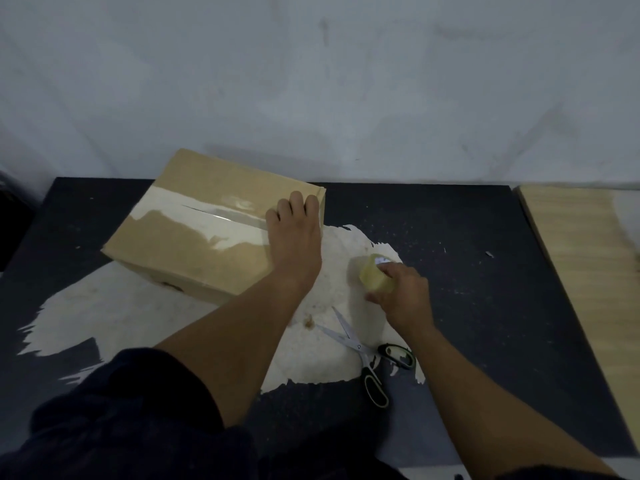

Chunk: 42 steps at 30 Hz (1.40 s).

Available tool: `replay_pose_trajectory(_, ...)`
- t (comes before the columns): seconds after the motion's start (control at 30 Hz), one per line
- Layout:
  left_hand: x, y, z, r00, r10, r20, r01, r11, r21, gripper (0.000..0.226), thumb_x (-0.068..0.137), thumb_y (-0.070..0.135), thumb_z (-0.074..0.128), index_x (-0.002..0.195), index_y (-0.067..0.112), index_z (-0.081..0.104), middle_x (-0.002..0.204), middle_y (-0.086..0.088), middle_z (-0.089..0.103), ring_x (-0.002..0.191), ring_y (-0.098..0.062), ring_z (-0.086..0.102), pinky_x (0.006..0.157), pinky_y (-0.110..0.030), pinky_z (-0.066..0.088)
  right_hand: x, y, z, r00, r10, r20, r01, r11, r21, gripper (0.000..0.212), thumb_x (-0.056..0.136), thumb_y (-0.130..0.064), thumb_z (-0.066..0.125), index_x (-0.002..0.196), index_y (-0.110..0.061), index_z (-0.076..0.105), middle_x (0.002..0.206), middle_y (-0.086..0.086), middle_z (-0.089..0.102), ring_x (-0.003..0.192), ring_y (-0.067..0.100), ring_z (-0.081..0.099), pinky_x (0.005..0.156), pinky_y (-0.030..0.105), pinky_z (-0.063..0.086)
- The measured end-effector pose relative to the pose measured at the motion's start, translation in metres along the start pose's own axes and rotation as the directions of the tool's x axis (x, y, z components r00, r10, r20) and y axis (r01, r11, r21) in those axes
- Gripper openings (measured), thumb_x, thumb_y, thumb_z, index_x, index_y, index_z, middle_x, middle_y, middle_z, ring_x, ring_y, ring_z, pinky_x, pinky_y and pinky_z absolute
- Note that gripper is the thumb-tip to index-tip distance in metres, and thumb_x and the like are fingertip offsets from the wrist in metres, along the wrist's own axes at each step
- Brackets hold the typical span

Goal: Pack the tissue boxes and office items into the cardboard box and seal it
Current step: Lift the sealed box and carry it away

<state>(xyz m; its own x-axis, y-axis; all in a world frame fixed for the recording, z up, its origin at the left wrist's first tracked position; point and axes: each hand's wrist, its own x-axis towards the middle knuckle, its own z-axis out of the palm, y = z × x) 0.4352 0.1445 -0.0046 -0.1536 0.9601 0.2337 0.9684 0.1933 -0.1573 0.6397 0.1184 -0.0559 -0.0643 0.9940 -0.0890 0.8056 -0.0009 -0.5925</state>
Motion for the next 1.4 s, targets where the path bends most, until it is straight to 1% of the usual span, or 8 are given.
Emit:
replay_pose_trajectory(0.2, -0.024, -0.016, 0.001, 0.988, 0.072, 0.136, -0.046, 0.982, -0.182, 0.083, 0.065, 0.026, 0.077, 0.136, 0.010, 0.037, 0.136, -0.017, 0.042, 0.122, -0.036, 0.045, 0.102, -0.043, 0.040, -0.011, 0.009, 0.024, 0.963, -0.044, 0.267, 0.129, 0.942, -0.309, 0.041, 0.073, -0.001, 0.078, 0.114, -0.006, 0.071, 0.121, 0.010, 0.067, 0.116, 0.031, 0.059, 0.098, 0.043, 0.047)
replay_pose_trajectory(0.33, -0.047, -0.056, -0.004, 0.952, 0.205, 0.228, -0.021, 0.785, -0.619, 0.106, 0.080, 0.064, 0.069, 0.161, 0.017, 0.018, 0.170, -0.004, 0.015, 0.157, -0.024, 0.012, 0.127, -0.043, 0.016, -0.019, 0.003, 0.028, 0.990, -0.024, 0.140, 0.056, 0.972, -0.228, 0.051, 0.058, 0.006, 0.069, 0.108, -0.002, 0.070, 0.116, 0.015, 0.063, 0.107, 0.038, 0.058, 0.086, 0.041, 0.050)
replay_pose_trajectory(0.47, -0.052, -0.112, -0.013, 0.973, 0.090, 0.214, 0.135, 0.533, -0.835, 0.073, 0.093, 0.047, 0.068, 0.155, 0.022, 0.039, 0.156, 0.003, 0.046, 0.143, -0.017, 0.042, 0.119, -0.043, 0.037, -0.028, -0.060, 0.030, 0.993, -0.005, -0.114, 0.015, 0.996, 0.093, 0.049, 0.075, -0.011, 0.072, 0.122, -0.019, 0.063, 0.115, 0.002, 0.054, 0.099, 0.020, 0.056, 0.081, 0.034, 0.048)
replay_pose_trajectory(0.6, -0.029, -0.174, 0.004, 0.949, -0.236, 0.208, 0.315, 0.719, -0.620, 0.073, 0.097, 0.054, 0.057, 0.154, 0.012, 0.039, 0.161, -0.012, 0.038, 0.151, -0.030, 0.031, 0.123, -0.051, 0.026, -0.016, -0.143, 0.048, 0.954, 0.184, 0.236, -0.288, 0.782, 0.552, 0.055, 0.090, -0.053, 0.063, 0.138, -0.028, 0.054, 0.130, -0.008, 0.058, 0.117, 0.016, 0.059, 0.095, 0.034, 0.048)
replay_pose_trajectory(0.7, -0.012, -0.217, 0.020, 0.846, -0.382, 0.373, 0.522, 0.736, -0.430, 0.089, 0.092, 0.066, 0.051, 0.158, 0.012, 0.026, 0.165, -0.015, 0.027, 0.153, -0.036, 0.023, 0.123, -0.053, 0.022, -0.013, -0.174, 0.070, 0.950, 0.255, 0.182, -0.313, 0.770, 0.556, 0.052, 0.095, -0.052, 0.052, 0.142, -0.031, 0.046, 0.136, -0.002, 0.060, 0.124, 0.025, 0.057, 0.102, 0.041, 0.046)
replay_pose_trajectory(0.83, 0.008, -0.272, 0.024, 0.823, -0.245, 0.512, 0.553, 0.549, -0.626, 0.072, 0.090, 0.058, 0.065, 0.147, 0.019, 0.044, 0.143, -0.007, 0.055, 0.126, -0.031, 0.055, 0.098, -0.046, 0.046, -0.019, -0.181, 0.087, 0.936, 0.338, 0.097, -0.327, 0.735, 0.594, 0.053, 0.103, -0.046, 0.044, 0.152, -0.031, 0.032, 0.146, 0.000, 0.052, 0.132, 0.028, 0.050, 0.109, 0.044, 0.040)
replay_pose_trajectory(1.03, 0.011, -0.313, 0.034, 0.775, 0.078, 0.627, 0.616, 0.128, -0.777, 0.067, 0.092, 0.045, 0.070, 0.151, 0.033, 0.042, 0.143, 0.000, 0.054, 0.118, -0.021, 0.059, 0.101, -0.049, 0.050, -0.020, -0.183, 0.091, 0.932, 0.347, 0.102, -0.316, 0.644, 0.696, 0.048, 0.103, -0.041, 0.049, 0.149, -0.032, 0.041, 0.138, 0.000, 0.058, 0.123, 0.024, 0.056, 0.107, 0.050, 0.045)
replay_pose_trajectory(1.4, -0.065, -0.323, 0.036, 0.750, 0.131, 0.648, 0.657, -0.039, -0.753, 0.074, 0.088, 0.048, 0.071, 0.149, 0.041, 0.028, 0.135, 0.008, 0.052, 0.116, -0.019, 0.057, 0.091, -0.042, 0.053, -0.070, -0.185, 0.090, 0.936, 0.308, 0.168, -0.338, 0.660, 0.670, 0.044, 0.101, -0.045, 0.053, 0.143, -0.036, 0.047, 0.131, -0.004, 0.062, 0.115, 0.019, 0.061, 0.093, 0.041, 0.052)
